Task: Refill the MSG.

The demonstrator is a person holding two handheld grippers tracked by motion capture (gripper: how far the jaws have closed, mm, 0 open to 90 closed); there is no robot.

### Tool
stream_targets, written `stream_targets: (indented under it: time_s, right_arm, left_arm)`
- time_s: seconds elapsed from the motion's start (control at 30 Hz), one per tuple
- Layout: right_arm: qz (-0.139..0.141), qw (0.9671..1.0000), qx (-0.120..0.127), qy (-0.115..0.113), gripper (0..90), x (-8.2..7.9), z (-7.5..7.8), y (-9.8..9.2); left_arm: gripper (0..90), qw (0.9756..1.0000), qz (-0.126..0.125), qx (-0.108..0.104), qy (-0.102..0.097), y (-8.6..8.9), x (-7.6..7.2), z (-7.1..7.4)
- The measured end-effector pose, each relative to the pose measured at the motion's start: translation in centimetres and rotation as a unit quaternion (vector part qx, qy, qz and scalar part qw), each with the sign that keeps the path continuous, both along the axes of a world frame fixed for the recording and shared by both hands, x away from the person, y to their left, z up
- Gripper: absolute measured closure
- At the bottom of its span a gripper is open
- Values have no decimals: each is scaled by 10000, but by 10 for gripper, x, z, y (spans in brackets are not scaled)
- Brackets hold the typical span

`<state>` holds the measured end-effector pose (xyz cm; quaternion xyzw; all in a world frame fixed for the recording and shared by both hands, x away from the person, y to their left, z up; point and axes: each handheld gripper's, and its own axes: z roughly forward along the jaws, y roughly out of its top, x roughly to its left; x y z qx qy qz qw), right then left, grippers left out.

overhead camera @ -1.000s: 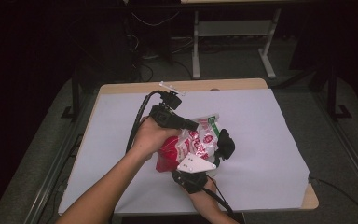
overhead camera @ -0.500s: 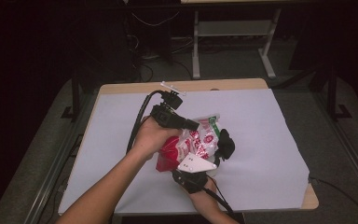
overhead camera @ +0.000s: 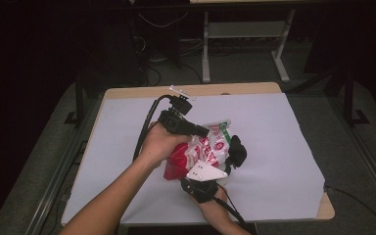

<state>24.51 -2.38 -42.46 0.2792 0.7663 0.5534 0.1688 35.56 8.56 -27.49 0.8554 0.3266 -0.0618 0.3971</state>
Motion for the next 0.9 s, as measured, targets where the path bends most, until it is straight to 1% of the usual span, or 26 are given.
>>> stream_targets:
  time_s: [0.33,0.5,0.9]
  right_arm:
    - [15,10000,15,2,900,-1,0,1]
    - [11,10000,16,-3,900,-1,0,1]
    - [29,10000,20,-26,900,-1,0,1]
  left_arm:
    - [899,10000,22,48,25,0,0,0]
    - [899,10000,37,22,35,0,0,-1]
    - [899,9999,73,60,40,-1,0,-1]
